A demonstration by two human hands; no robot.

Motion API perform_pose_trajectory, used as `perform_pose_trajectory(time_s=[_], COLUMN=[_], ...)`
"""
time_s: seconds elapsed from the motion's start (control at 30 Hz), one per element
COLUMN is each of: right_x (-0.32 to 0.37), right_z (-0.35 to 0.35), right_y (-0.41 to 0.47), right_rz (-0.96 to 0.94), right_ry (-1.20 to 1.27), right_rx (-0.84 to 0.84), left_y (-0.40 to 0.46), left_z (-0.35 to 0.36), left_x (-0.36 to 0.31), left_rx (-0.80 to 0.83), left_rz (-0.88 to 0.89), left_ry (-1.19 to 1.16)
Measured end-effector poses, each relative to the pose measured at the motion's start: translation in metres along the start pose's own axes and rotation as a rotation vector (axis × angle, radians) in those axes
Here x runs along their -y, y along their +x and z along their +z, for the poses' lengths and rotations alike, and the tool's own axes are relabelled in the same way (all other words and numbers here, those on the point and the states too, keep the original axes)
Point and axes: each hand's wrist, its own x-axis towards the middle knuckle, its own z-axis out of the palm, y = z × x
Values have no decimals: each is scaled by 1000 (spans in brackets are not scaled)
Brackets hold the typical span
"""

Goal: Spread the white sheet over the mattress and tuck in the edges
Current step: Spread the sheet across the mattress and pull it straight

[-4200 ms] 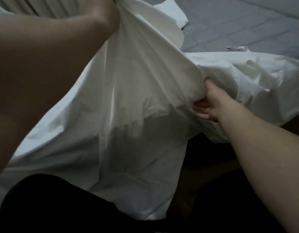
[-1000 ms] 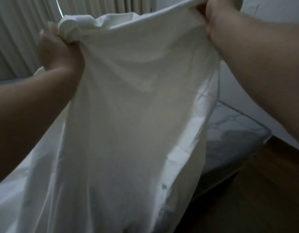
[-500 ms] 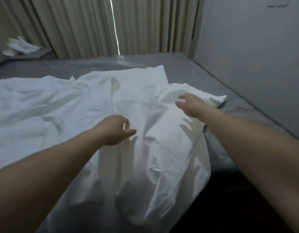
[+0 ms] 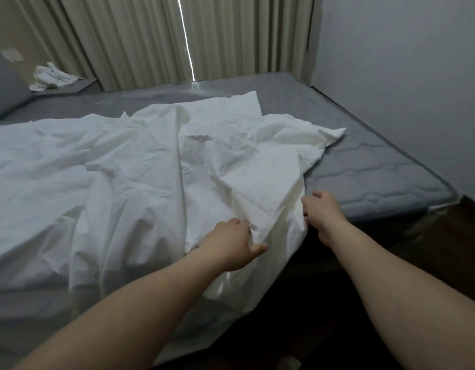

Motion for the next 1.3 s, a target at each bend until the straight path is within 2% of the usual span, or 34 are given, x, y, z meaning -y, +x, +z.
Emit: perform_pose_trajectory(time_s=[0.1,0.23,0.33,0.43,0.53,0.6,0.8,0.87,0.93,1.0,1.1,1.2,1.27,1.3], right_x=[-15,-8,-10,-33,-29,-15,25,34,38,42,41,36,36,35], right_z=[-7,-23,-18,-2,7,10,-22,-40,-56,-73,-90,-90,-87,-86], right_y=[-22,-26,-20,-4,19,30,71,83,93,97,101,83,65,57], right_rz=[57,80,92,19,-86,-118,-167,-135,-63,-50,-44,16,20,15], right_ry=[6,-112,-42,30,-256,-388,-82,229,491,635,796,786,805,814], right_rx=[152,225,190,56,-8,41,-92,-86,-20,51,288,513,613,649], left_y=[-2,11,31,60,94,112,152,157,162,163,160,141,113,99], left_z=[4,8,6,-4,-13,-23,-76,-96,-107,-110,-95,-62,-42,-34], left_x=[-9,-9,-12,-21,-27,-29,-19,-13,-14,-23,-39,-52,-71,-84], left_rx=[-70,-138,-179,-309,-513,-600,-871,-926,-920,-881,-742,-566,-564,-609], left_rz=[-39,-60,-37,37,110,-4,-340,-397,-382,-338,-346,-434,-421,-352], left_ry=[-46,-67,-36,-7,-76,-211,-436,-448,-365,-296,-310,-359,-292,-298])
